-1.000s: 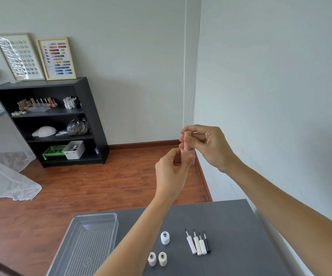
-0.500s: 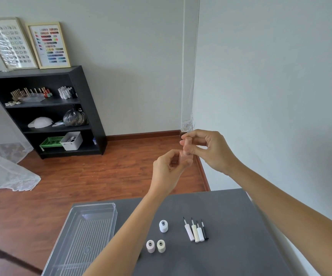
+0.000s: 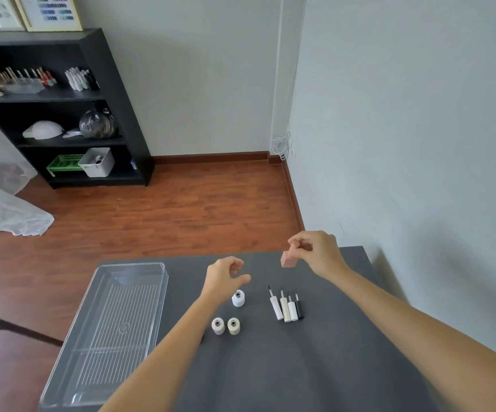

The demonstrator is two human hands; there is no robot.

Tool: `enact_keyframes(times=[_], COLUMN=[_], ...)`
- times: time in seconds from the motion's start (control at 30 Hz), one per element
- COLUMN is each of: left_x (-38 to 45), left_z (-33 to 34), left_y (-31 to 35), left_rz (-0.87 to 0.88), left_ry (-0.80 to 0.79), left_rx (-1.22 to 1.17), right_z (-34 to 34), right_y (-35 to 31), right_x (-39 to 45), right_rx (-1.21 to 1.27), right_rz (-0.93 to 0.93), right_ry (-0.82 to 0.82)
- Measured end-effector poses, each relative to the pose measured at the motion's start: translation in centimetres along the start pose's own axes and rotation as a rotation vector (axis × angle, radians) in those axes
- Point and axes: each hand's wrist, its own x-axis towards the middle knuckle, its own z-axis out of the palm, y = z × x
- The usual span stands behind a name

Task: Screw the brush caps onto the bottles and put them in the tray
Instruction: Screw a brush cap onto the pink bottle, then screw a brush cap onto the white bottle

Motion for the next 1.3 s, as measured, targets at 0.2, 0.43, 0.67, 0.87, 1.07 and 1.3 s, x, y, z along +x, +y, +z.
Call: enact_keyframes(times=[0.2,0.43,0.67,0.87,1.07,1.3], left_x=[0.9,1.9,2.0,1.8,1.3,-0.3], left_z=[2.0,3.6,4.3,4.5,3.6,2.1], left_y=[-3.7,-5.0,-5.7,-5.9,-5.5,-5.0], left_rz=[-0.093,-0.140,-0.139,-0.126,-0.082,-0.067], left_ry=[-0.160,-0.225,-0.198,-0.159,-0.075,0.005], left_rx=[0.157,0.178,0.208,0.199,0.139,0.064], right_z=[2.7,4.7,5.8,6.2,6.4,7.1], right_y=[4.3,6.4,6.9,7.3,8.0,11.5], right_x=[0.8,1.1,1.0,0.9,-1.6,-6.7], right_rx=[-0.061,-0.117,-0.111,-0.099,-0.063,-0.263], right_rz=[0.119,0.148,0.121,0.120,0.143,0.041], right_ry=[-0.042,-0.076,-0.066,-0.066,0.075,-0.194])
